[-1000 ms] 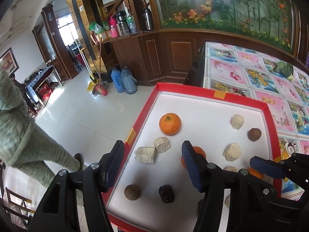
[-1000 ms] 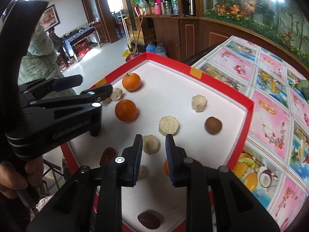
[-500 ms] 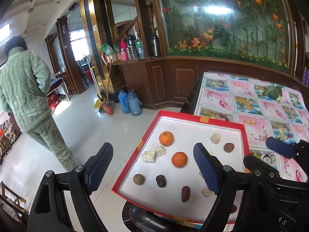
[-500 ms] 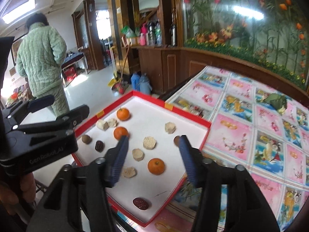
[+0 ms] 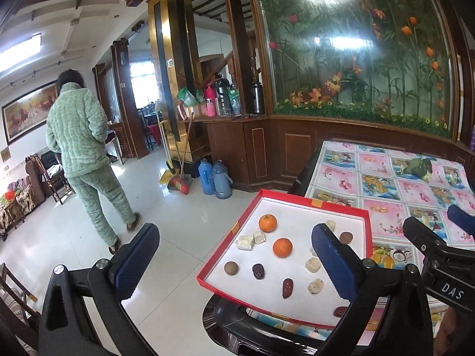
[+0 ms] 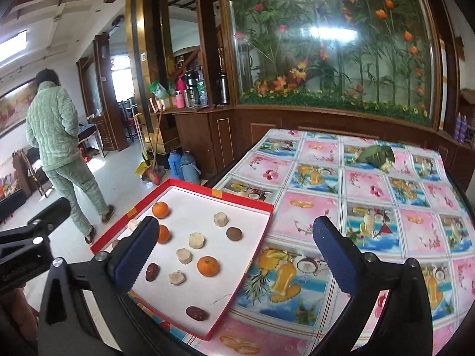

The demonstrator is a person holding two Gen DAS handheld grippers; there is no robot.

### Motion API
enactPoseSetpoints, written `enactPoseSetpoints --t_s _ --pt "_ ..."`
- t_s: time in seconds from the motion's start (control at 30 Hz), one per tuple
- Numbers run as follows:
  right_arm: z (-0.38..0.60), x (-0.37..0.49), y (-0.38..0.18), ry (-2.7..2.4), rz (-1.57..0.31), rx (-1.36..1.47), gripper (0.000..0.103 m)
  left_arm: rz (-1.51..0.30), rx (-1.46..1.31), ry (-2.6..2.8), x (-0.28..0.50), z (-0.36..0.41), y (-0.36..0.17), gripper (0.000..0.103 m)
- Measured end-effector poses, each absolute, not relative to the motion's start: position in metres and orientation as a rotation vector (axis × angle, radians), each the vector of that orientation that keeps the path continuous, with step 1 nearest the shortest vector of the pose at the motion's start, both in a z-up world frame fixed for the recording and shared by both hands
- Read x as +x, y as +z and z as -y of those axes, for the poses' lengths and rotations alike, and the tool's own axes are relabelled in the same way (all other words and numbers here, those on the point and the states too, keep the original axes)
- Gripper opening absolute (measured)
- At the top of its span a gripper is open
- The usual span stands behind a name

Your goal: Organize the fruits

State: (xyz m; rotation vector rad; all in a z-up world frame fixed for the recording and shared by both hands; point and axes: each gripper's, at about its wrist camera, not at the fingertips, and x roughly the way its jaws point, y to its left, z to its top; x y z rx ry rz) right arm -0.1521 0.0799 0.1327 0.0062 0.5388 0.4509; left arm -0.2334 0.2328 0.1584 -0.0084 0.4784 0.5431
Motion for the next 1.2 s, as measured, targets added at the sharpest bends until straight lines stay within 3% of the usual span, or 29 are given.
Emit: enactPoseSetpoints --t_s 1.2 --pt "-0.104 -0.165 0.132 0.5 -0.554 -0.042 0.103 -0.484 -0.057 0.557 -0.238 -0.257 0.152 0.103"
